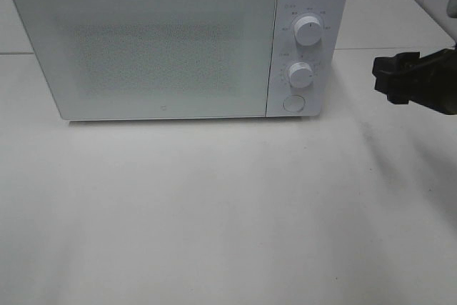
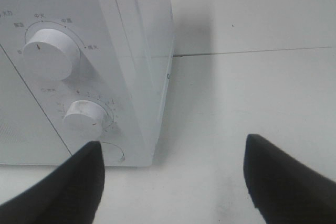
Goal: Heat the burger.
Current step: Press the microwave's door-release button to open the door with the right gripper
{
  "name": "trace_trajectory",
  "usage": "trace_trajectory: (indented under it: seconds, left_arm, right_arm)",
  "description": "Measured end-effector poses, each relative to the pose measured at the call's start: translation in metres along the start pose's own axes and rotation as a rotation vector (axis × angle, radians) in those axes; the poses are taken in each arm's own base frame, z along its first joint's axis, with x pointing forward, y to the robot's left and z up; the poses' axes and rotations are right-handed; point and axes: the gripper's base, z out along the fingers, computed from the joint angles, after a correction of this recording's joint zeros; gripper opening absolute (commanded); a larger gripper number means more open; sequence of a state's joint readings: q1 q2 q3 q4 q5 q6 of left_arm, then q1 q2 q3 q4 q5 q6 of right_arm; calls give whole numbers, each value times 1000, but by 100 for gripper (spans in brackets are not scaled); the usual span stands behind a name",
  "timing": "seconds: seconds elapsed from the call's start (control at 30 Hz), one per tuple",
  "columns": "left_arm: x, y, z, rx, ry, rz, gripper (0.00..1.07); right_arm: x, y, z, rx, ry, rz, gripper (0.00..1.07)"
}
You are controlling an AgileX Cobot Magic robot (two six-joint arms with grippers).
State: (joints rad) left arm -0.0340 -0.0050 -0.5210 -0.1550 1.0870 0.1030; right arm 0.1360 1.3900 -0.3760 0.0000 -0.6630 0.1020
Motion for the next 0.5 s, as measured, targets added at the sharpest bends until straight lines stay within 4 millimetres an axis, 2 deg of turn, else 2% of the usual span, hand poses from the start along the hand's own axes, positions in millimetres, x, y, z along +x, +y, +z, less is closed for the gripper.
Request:
trace_trajectory:
  seconds: [0.5]
  left_arm:
    - [0,0,0,0,0,0,100]
  right_arm:
    - [39,-4,-10,22,-124,6,74]
